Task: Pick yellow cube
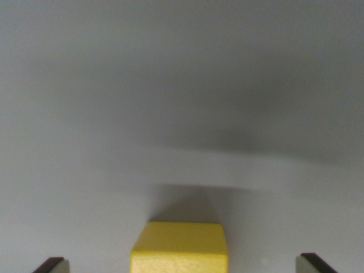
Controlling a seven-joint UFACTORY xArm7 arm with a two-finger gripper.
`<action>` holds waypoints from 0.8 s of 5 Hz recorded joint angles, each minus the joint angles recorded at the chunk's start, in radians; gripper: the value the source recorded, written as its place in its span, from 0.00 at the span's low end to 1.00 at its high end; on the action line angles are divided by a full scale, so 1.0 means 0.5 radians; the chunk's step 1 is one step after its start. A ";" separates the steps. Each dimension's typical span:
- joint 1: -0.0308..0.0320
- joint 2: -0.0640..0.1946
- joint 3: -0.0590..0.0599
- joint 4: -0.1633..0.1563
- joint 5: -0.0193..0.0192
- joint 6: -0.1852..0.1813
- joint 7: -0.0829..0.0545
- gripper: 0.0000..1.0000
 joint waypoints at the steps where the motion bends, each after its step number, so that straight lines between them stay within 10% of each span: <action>1: 0.000 0.000 0.000 0.000 0.0000 0.000 0.000 0.00; 4: 0.007 0.050 0.011 -0.084 0.0093 -0.121 -0.003 0.00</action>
